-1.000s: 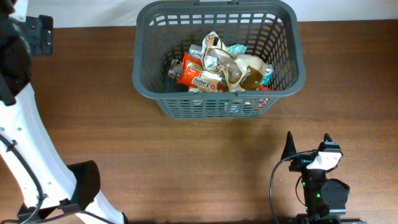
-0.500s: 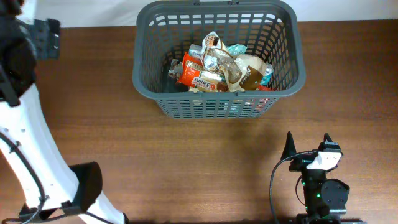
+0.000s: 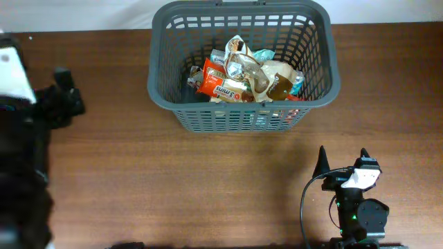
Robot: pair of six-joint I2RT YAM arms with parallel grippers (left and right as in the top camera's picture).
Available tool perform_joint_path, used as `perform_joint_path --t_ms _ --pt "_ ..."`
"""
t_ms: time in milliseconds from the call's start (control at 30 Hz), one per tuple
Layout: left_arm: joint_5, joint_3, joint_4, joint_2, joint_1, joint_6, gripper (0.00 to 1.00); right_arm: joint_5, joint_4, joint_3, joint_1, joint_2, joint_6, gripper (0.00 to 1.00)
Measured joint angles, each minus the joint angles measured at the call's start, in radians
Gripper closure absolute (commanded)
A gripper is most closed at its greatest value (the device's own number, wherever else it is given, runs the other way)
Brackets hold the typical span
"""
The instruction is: Pack container
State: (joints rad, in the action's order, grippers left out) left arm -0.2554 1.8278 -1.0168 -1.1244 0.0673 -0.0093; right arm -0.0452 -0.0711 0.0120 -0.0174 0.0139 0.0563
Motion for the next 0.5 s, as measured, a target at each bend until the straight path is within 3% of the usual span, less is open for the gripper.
perform_joint_path --t_ms 233,400,500 --pt "0.060 -0.795 0.687 0.267 0.000 -0.173 0.01 0.000 0.000 0.000 0.000 0.000 0.000 0.01" --pt "0.011 -1.244 0.972 0.509 0.000 -0.201 0.01 0.000 0.000 0.000 0.000 -0.002 0.000 0.01" --pt "-0.008 -1.459 1.037 0.690 0.000 -0.209 0.01 0.000 0.000 0.000 0.001 -0.003 0.001 0.01"
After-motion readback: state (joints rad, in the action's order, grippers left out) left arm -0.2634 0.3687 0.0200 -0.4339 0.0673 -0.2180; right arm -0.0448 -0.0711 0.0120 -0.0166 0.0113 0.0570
